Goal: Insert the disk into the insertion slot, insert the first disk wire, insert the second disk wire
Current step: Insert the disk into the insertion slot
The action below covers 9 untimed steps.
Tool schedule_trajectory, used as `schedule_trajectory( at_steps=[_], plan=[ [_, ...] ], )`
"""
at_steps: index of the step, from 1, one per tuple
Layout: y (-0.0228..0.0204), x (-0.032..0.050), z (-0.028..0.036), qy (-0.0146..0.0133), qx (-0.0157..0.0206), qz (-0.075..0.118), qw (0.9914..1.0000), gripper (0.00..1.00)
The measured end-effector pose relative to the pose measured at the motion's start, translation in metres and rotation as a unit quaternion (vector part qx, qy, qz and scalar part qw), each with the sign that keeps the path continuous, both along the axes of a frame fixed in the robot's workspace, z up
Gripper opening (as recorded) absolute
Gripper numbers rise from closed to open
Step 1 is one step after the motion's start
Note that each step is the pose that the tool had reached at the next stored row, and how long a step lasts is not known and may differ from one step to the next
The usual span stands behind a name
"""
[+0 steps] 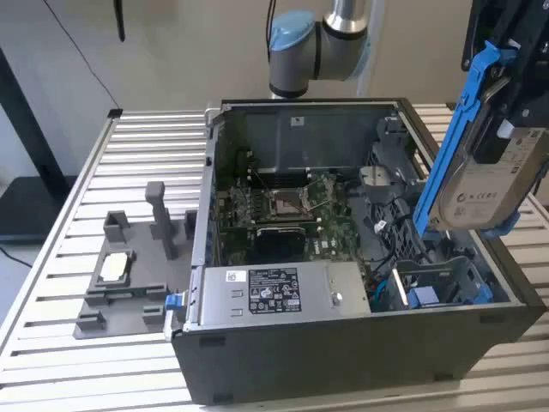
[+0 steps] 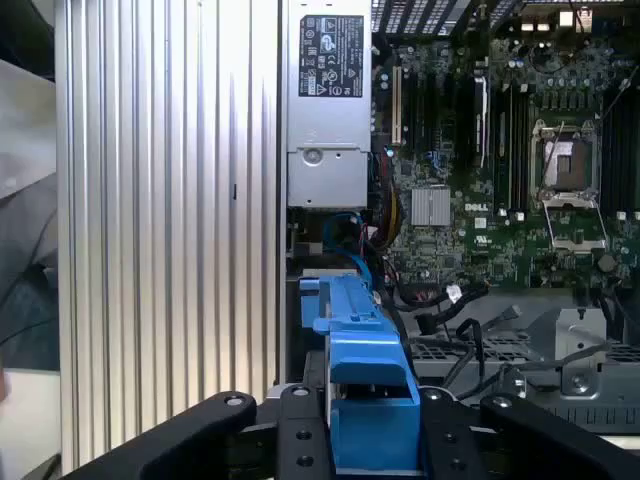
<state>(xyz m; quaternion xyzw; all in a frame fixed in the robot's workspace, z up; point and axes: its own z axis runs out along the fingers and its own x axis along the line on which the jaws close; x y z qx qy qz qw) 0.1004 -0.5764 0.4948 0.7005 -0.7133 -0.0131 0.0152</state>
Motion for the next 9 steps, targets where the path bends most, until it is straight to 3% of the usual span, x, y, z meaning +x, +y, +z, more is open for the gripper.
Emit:
schedule_trajectory(
  at_steps=[9],
  plan=[
    [0.0, 0.0, 0.0, 0.0001, 0.0, 0.0, 1.0, 0.33]
  ],
)
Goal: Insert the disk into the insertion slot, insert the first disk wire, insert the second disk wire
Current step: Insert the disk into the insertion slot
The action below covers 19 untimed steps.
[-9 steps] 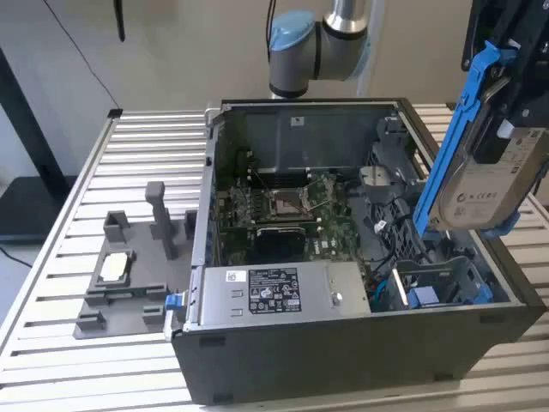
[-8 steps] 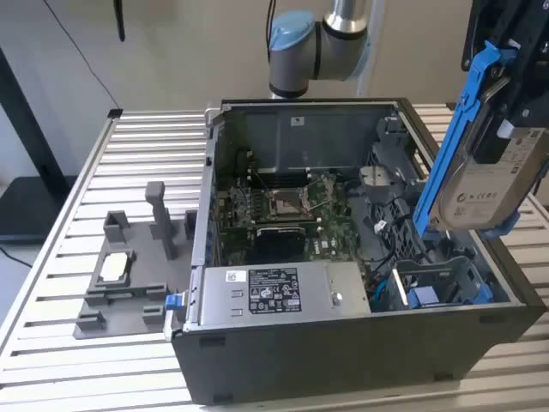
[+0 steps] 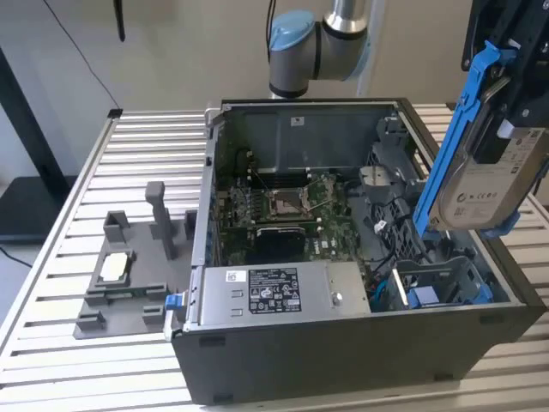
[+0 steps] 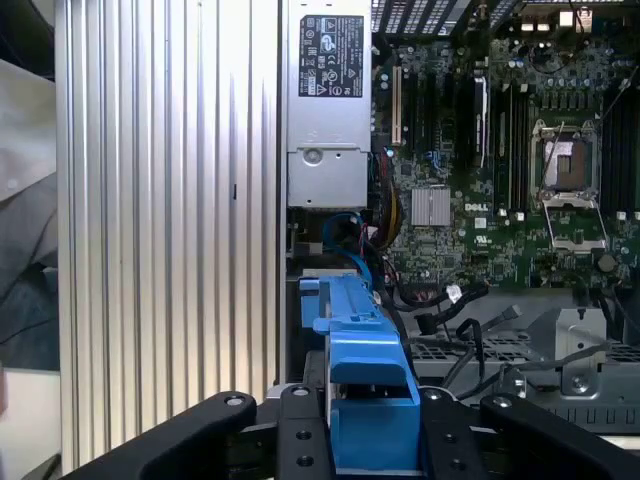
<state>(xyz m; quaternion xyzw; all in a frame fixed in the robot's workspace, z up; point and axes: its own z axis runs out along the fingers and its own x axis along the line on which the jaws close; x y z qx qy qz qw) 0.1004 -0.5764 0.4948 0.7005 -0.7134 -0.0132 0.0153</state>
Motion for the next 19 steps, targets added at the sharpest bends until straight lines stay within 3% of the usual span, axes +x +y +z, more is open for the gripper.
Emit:
schedule_trajectory(
  at_steps=[10, 11, 16, 19],
  plan=[
    [0.0, 0.0005, -0.0071, 0.0, 0.0005, 0.0, 1.0, 0.33],
    [-0.0002, 0.0006, -0.0079, 0.0, 0.0015, 0.0, 1.0, 0.33],
    [-0.001, 0.0014, -0.0121, 0.0001, 0.0149, 0.0, 0.99989, 0.33],
    [-0.0013, 0.0027, -0.015, 0.0014, 0.0149, 0.001, 0.99989, 0.33]
  ],
)
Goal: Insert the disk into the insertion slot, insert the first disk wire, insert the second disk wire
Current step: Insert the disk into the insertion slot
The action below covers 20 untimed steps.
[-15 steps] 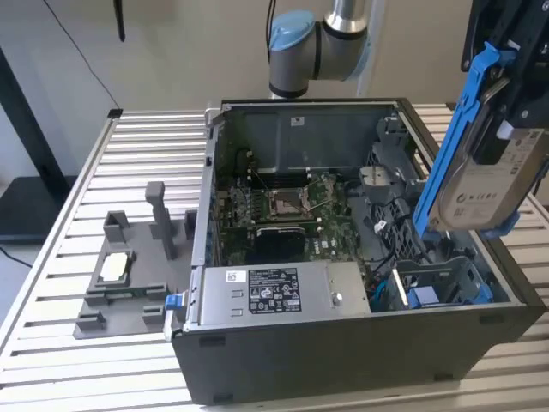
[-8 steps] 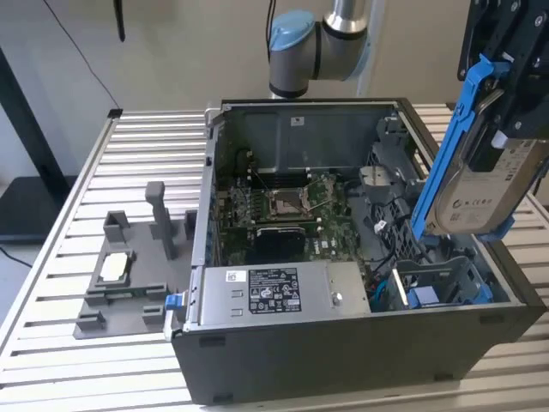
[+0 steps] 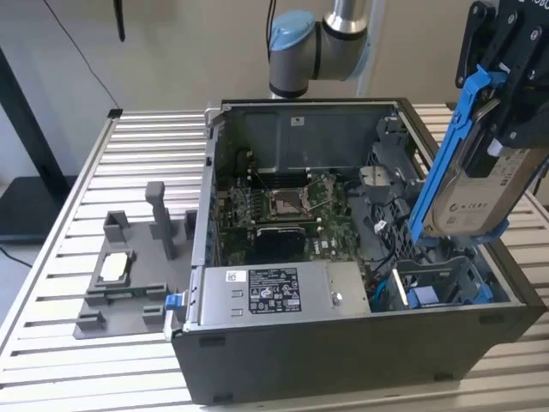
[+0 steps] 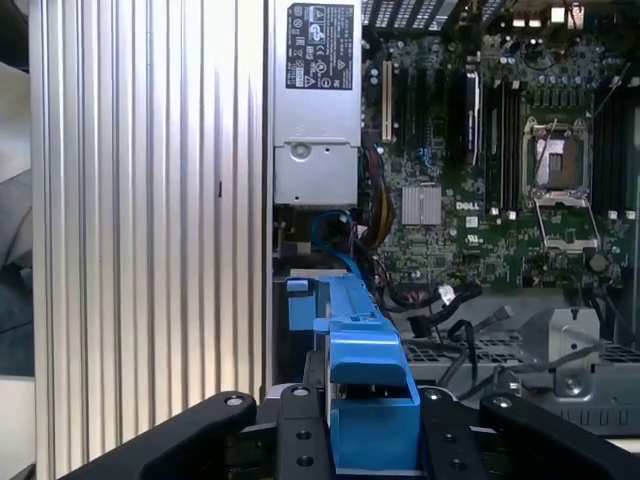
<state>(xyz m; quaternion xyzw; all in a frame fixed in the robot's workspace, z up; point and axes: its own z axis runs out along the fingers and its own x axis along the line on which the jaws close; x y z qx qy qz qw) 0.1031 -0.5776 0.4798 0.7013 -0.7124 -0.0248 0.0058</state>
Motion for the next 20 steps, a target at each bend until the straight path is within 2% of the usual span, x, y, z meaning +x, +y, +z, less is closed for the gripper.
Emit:
schedule_trajectory(
  at_steps=[4, 11, 20],
  plan=[
    [-0.0002, 0.0035, -0.0042, 0.0025, 0.0, 0.004, 0.99999, 0.33],
    [-0.0015, 0.0068, -0.0137, 0.0028, 0.0, 0.006, 0.99998, 0.32],
    [-0.0026, 0.0105, -0.0295, 0.0041, -0.0001, 0.006, 0.99997, 0.32]
  ],
)
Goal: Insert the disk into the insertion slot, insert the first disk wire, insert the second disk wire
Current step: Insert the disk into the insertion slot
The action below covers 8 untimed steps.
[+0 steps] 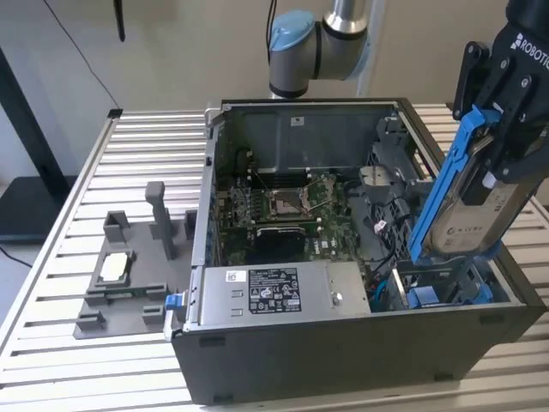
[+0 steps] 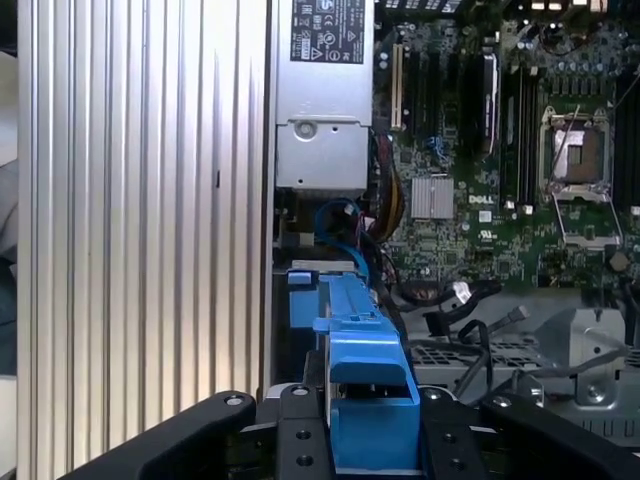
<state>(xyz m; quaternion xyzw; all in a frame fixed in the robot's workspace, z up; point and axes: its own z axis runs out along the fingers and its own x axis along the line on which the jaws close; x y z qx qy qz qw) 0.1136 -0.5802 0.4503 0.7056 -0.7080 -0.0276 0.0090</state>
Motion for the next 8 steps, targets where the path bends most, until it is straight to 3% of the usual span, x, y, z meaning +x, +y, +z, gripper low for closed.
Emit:
schedule_trajectory(
  at_steps=[8],
  plan=[
    [0.0, 0.0001, -0.0136, 0.0004, 0.0001, 0.0, 1.0, 0.32]
  ],
)
